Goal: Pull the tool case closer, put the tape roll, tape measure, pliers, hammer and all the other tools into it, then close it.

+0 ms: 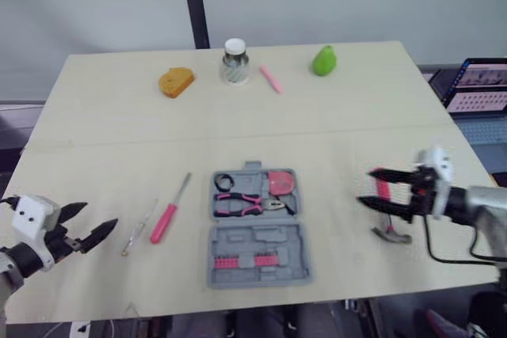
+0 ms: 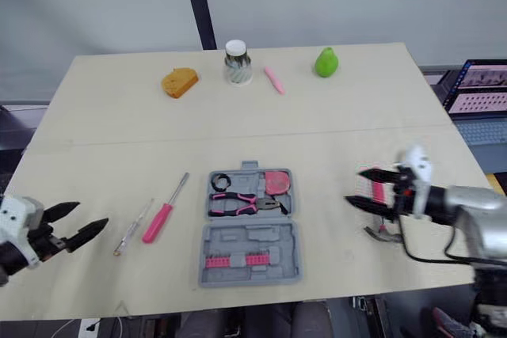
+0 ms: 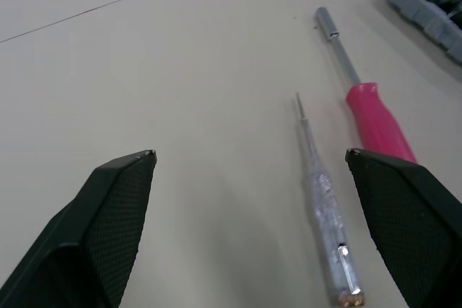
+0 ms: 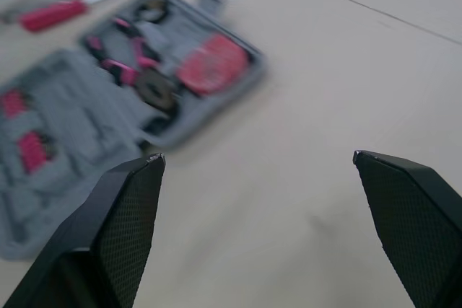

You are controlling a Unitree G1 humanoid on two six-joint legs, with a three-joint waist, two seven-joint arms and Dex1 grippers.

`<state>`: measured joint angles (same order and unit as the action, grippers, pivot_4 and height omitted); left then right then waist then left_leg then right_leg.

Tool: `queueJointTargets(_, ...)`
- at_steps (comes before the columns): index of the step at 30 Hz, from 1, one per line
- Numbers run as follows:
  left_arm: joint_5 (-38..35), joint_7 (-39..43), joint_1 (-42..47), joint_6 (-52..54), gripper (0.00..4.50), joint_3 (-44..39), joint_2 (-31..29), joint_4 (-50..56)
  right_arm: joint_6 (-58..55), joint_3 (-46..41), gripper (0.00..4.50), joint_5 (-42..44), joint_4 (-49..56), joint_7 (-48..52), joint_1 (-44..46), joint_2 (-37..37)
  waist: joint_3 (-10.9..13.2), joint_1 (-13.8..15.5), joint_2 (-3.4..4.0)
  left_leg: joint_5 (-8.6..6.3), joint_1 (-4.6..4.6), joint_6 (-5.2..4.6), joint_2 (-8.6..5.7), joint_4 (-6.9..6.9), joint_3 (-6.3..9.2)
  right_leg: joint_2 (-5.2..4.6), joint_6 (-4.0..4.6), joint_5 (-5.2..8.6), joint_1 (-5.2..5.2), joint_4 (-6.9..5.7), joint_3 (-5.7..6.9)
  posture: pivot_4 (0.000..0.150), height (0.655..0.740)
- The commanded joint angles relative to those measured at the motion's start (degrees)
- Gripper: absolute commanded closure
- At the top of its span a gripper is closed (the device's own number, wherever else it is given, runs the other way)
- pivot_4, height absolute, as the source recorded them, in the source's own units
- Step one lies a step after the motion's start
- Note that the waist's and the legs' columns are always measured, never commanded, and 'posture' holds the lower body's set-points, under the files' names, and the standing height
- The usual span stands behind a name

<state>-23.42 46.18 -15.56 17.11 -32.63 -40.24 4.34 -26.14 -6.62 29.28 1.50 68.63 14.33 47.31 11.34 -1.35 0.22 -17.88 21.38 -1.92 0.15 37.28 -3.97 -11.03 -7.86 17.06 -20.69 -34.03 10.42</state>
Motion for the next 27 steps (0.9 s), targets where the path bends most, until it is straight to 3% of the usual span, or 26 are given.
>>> queueJointTargets(1, -0.09, -1.36, -0.8, -3.64, 0.0, -0.84, 2.32, 1.76, -4.13, 4.1, 0.08, 3.19, 9.04, -0.85, 4.4, -2.67, 0.0, 0.09, -0.01, 0.0, 0.02, 0.0, -0.01, 0.0, 0.01, 0.01, 0.0, 0.0, -0.02, 0.0, 0.0, 0.15, 0.74)
queueJointTargets(6, 2.21, -1.82, -1.55, -11.52, 0.0, 2.65, 7.86, -1.74, -6.31, 10.37, 0.08, 3.11, 11.52, -1.47, 13.55, -8.25, -0.02, 0.61, -0.06, -0.03, 0.06, -0.03, -0.06, 0.06, 0.02, 0.0, -0.01, -0.01, -0.02, 0.04, -0.01, 0.15, 0.74)
queueJointTargets(11, 3.41, -2.36, 0.2, -14.8, 0.0, 4.48, 8.32, -4.35, -7.13, 12.31, 0.08, 3.0, 12.01, -1.05, 17.07, -9.33, -0.03, 1.96, -0.23, -0.03, 0.15, -0.03, -0.04, 0.1, 0.13, 0.06, -0.01, -0.01, -0.04, 0.04, 0.03, 0.15, 0.74)
queueJointTargets(14, 4.81, -2.6, 1.24, -16.54, 0.83, 5.69, 8.13, -6.13, -7.08, 13.05, 0.0, 2.9, 12.23, -1.2, 18.11, -9.85, -0.03, 2.25, -0.23, -0.04, 0.16, -0.05, -0.05, 0.14, 0.1, 0.06, 0.0, -0.01, -0.03, 0.05, 0.02, 0.15, 0.74)
queueJointTargets(16, 5.73, -3.44, 2.25, -16.87, 1.78, 6.78, 8.21, -6.43, -6.83, 13.84, 0.0, 2.54, 13.0, -1.09, 18.76, -10.28, -0.03, 2.19, -0.23, -0.04, 0.15, -0.05, -0.06, 0.16, 0.08, 0.06, -0.01, -0.01, -0.03, 0.04, 0.01, 0.15, 0.74)
queueJointTargets(27, 8.33, -3.38, 4.6, -18.81, 1.78, 11.31, 7.45, -9.77, -7.35, 16.11, 0.0, 2.34, 16.61, -2.61, 19.1, -11.56, -0.03, 1.24, -0.23, -0.06, 0.15, 0.03, 0.15, 0.17, 0.06, 0.32, 0.0, -0.01, -0.04, 0.03, -0.02, 0.15, 0.74)
